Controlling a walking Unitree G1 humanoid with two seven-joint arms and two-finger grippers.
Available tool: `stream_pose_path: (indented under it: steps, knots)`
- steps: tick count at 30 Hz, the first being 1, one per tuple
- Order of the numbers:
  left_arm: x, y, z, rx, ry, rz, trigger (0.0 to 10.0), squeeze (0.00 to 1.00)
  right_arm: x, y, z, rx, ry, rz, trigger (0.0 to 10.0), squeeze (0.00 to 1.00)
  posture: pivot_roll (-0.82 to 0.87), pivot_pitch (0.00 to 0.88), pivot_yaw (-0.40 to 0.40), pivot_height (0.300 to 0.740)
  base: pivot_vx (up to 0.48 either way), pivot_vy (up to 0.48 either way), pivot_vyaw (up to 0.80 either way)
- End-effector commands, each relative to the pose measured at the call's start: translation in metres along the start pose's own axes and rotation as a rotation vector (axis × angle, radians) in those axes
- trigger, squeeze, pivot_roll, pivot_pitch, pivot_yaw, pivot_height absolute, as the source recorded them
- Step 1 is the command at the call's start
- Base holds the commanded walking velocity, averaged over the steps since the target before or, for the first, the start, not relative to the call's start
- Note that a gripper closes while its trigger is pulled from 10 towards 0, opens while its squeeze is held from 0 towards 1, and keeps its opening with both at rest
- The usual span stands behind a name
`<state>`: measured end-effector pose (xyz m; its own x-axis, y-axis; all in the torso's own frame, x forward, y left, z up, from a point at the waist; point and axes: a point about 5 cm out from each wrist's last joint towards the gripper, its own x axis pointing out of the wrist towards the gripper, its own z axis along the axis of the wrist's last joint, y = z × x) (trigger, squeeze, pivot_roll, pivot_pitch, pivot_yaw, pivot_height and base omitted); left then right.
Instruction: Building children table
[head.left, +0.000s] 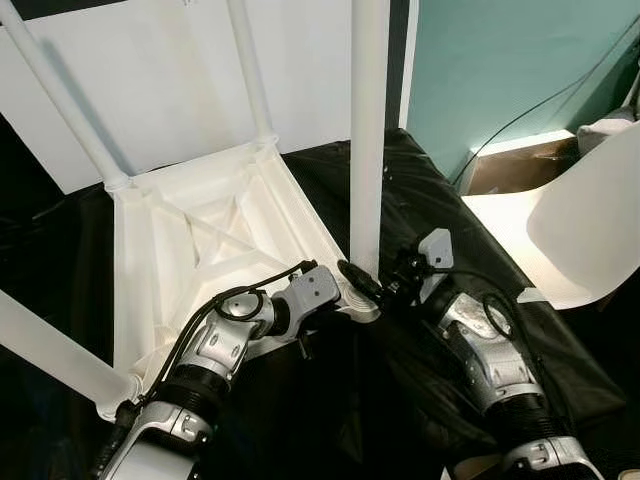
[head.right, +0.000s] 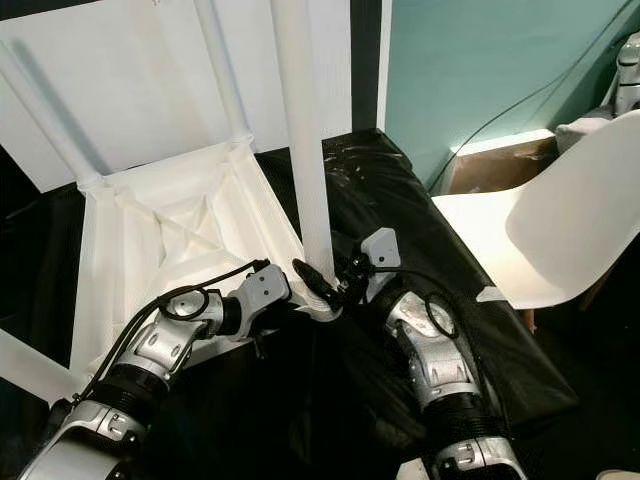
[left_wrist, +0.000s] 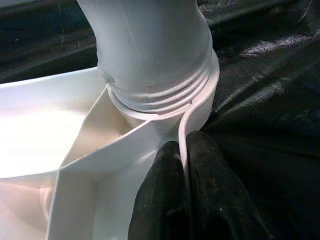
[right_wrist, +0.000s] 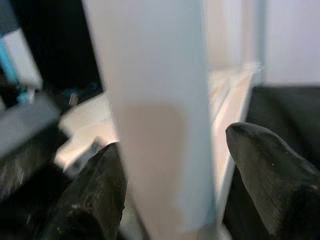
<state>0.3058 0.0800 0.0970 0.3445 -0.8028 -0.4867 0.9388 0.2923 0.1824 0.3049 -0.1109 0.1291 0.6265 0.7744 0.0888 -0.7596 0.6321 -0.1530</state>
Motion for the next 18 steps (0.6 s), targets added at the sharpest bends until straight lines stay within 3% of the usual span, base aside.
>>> stream_pose_path:
  steps: [1,4,7,12,14,18]
  knots:
    - [0.009,-0.025,-0.040,-0.139,0.095,-0.034,10.0,0.00,0.004,-0.002,-0.002,0.004,0.044,0.113,10.0,0.00,0.00,0.000,0.018,0.740,0.000,0.000,0.00]
    - [0.010,-0.025,-0.039,-0.143,0.091,-0.027,10.0,0.00,0.002,-0.010,-0.008,0.026,0.135,0.255,10.0,0.00,0.00,0.000,0.013,0.740,0.000,0.000,0.00]
    - [0.010,-0.025,-0.039,-0.143,0.090,-0.027,10.0,0.00,0.002,-0.010,-0.009,0.028,0.140,0.261,10.0,0.00,0.00,0.000,0.013,0.740,0.000,0.000,0.00]
    - [0.009,-0.026,-0.041,-0.153,0.089,-0.017,10.0,0.00,0.001,-0.029,-0.008,-0.039,0.173,0.310,10.0,0.00,0.02,0.000,0.003,0.740,0.000,0.000,0.00]
    - [0.009,-0.027,-0.041,-0.155,0.088,-0.015,10.0,0.00,0.003,-0.032,-0.004,-0.045,0.161,0.326,0.0,0.00,0.02,0.000,0.003,0.740,0.000,0.000,0.00]
    - [0.008,-0.028,-0.042,-0.157,0.090,-0.016,10.0,0.00,0.003,-0.034,0.000,-0.052,0.149,0.349,0.0,0.00,0.02,0.000,0.007,0.740,0.000,0.000,0.00]
